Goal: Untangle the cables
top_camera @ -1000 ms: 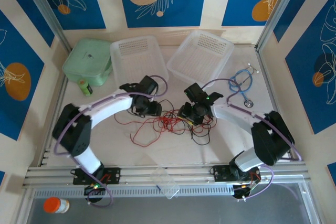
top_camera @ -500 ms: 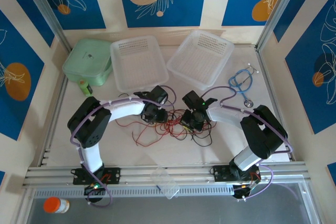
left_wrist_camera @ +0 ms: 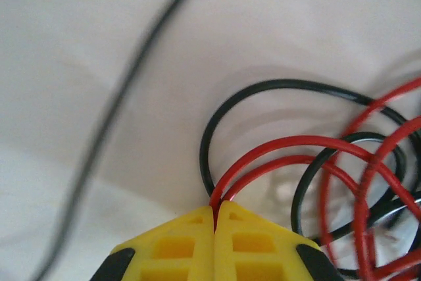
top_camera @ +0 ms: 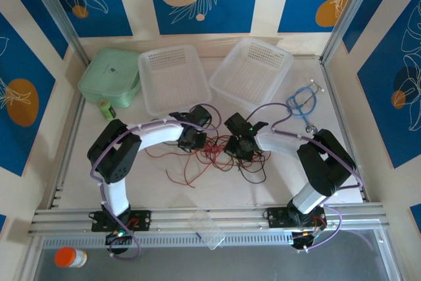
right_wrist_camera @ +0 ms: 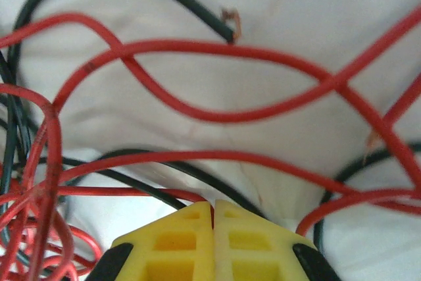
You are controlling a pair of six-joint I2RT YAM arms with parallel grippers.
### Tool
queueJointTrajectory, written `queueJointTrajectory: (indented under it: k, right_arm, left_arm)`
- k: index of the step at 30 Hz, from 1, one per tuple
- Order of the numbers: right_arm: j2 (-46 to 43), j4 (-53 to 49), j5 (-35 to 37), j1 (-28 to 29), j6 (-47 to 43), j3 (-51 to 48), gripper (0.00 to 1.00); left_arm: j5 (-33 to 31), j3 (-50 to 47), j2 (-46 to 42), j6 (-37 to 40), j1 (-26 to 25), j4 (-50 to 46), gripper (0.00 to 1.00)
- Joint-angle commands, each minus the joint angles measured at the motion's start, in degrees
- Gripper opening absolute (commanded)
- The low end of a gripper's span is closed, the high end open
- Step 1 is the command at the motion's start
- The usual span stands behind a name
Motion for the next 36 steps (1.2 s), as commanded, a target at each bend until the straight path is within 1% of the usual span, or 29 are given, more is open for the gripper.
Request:
queueJointTrajectory:
  k: [1,5,10,12,15,17,19,22,23,25,27,29,31,34,36]
  right_arm:
    - [1.4,-2.88,9.57,-0.55,-3.46,2.34,0.0]
    - [1.17,-1.6,12.33,-1.28,-5.76,3.28,0.0]
    - [0.84,1.71,11.06,-1.3,-8.29,3.8,0.0]
    - [0.48,0.94,11.49,-1.37,-8.42,3.86,0.0]
    - [-1.21,-1.92,13.12,-1.85,-7.8,3.91,0.0]
    - [-3.35,-3.0,13.02,-2.44,-8.12,3.35,0.06]
    - [-6.52,-3.65,11.55,-3.07,-8.95,2.77,0.17]
    - [-11.11,-5.55,8.54,-3.73,-9.6,3.07,0.3]
    - [-12.44,-6.07,7.64,-3.82,-9.41,3.19,0.33]
    - [-15.09,-7.04,5.07,-4.17,-8.45,3.24,0.43]
    - [-17.13,-7.46,2.17,-4.67,-6.86,2.83,0.47]
    - [-18.83,-7.65,-0.45,-5.35,-4.63,1.81,0.52]
    - [-20.84,-6.98,-3.45,-6.47,-2.08,-0.22,0.52]
    - [-23.96,-5.18,-7.73,-8.86,0.17,-3.82,0.5]
    - [-25.93,-4.91,-9.63,-10.74,0.32,-5.66,0.5]
  left_arm:
    - [-9.02,-3.33,-3.23,1.98,4.41,-5.9,0.0]
    - [-8.8,-5.12,-7.47,3.88,5.98,-4.87,0.0]
    - [-2.77,-4.59,-10.29,4.76,5.83,-2.08,0.0]
    - [-2.65,-4.11,-11.58,4.46,5.58,-2.22,0.0]
    - [-3.2,-3.36,-14.49,4.48,5.57,-3.71,0.07]
    - [-3.29,-2.8,-16.88,5.0,5.49,-4.85,0.14]
    - [-3.29,-1.86,-19.42,5.67,5.4,-6.67,0.23]
    - [-3.56,-0.16,-22.1,6.41,5.05,-9.69,0.43]
    - [-3.54,0.49,-22.7,6.52,4.96,-10.52,0.47]
    - [-3.39,1.53,-23.77,6.68,4.36,-12.4,0.54]
    - [-2.29,2.18,-24.48,7.18,3.28,-13.18,0.58]
    - [-0.46,3.08,-24.54,8.35,1.18,-13.36,0.59]
    - [2.37,4.47,-23.51,9.89,-1.76,-13.39,0.57]
    - [6.44,6.49,-20.17,11.4,-5.98,-12.17,0.47]
    - [8.86,7.66,-17.02,11.74,-7.83,-10.76,0.4]
